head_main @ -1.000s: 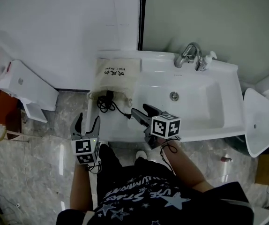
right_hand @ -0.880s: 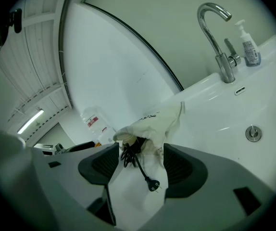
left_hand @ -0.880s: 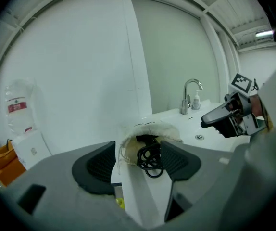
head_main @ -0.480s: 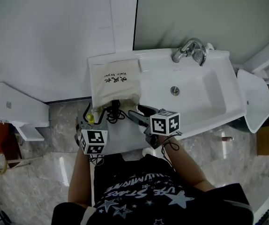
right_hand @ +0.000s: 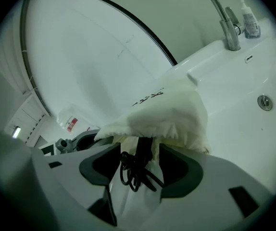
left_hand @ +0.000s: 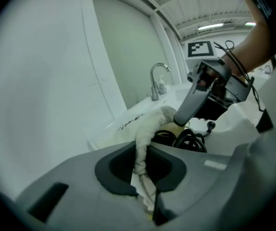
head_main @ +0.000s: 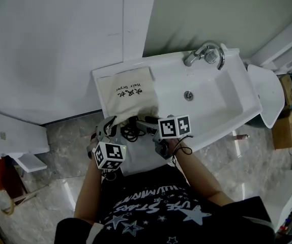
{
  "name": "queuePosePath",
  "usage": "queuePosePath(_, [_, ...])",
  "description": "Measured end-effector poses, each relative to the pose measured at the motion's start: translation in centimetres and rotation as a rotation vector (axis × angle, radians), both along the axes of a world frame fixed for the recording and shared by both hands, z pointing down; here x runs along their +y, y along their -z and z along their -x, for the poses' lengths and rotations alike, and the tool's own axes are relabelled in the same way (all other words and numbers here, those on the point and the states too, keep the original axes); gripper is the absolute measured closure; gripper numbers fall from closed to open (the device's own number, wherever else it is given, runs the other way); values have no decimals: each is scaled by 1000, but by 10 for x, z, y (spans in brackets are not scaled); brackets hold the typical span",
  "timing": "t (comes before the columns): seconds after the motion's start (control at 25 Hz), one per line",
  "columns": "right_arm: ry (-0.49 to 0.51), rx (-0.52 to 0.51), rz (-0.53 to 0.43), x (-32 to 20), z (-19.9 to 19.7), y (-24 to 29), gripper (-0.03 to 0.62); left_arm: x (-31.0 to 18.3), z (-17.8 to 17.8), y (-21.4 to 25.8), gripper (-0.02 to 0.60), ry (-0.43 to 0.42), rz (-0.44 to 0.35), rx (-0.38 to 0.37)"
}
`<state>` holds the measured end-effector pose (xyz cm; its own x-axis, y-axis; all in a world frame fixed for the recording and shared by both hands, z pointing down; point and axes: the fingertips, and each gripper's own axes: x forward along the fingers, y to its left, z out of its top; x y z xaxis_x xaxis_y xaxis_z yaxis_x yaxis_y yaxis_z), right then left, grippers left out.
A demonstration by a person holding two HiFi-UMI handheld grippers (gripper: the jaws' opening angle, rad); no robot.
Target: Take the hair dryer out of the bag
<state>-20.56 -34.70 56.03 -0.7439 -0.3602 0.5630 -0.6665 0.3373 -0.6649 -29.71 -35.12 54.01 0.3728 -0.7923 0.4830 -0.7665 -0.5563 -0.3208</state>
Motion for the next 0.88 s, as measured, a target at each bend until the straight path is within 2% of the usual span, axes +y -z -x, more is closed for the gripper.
queuePosePath(0.32, [-3,121,55,-21,26,-24,332,-1,0,4,545,-81,31,74])
queuePosePath(0.56, [18,237,60,-37,42,-43,316,0,-2,3,545,-125,36,89])
queuePosePath(0.72, [46,367,36,-42,44,-56,345,0,-2,2,545,-145,45,97])
queuePosePath(0.88, [104,434,0,-43,46,-57,347,-1,-1,0,545,-150,51,104])
